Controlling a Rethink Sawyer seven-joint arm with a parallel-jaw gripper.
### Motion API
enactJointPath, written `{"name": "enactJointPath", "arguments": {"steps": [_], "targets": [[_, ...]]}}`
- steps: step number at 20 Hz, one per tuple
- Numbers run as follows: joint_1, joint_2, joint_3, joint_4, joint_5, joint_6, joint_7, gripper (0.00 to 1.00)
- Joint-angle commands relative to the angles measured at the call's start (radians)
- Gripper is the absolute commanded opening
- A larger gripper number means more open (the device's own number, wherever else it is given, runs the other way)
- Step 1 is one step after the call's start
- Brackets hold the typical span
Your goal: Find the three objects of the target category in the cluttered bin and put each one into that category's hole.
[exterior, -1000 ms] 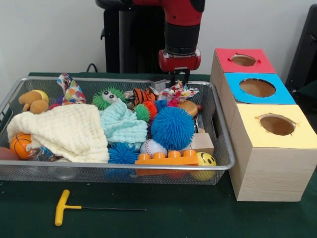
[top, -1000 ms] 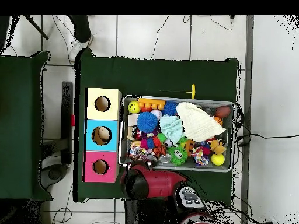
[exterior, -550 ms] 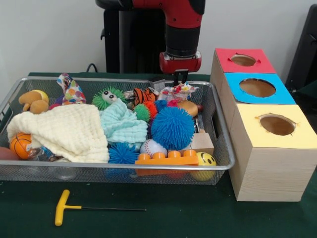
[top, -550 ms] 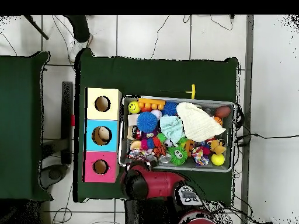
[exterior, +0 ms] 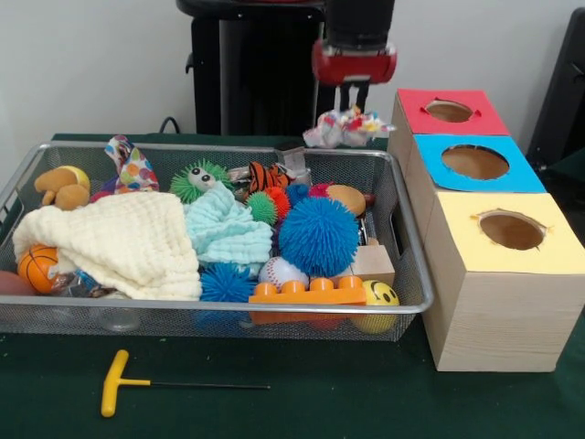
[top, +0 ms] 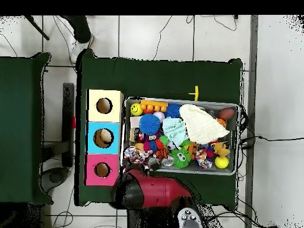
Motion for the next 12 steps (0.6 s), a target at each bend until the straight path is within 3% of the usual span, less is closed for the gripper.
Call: {"name": "enactJointPath", "arguments": {"steps": [1, 5, 12], "targets": [[0.078, -0.321, 0.054, -0.009, 0.126, 0.372, 0.143, 0.00], [0.087, -0.344, 0.061, -0.025, 0.154, 0.408, 0.134, 0.00], [0.140, -0.299, 0.043, -0.078, 0.164, 0.362, 0.174, 0.00]]}}
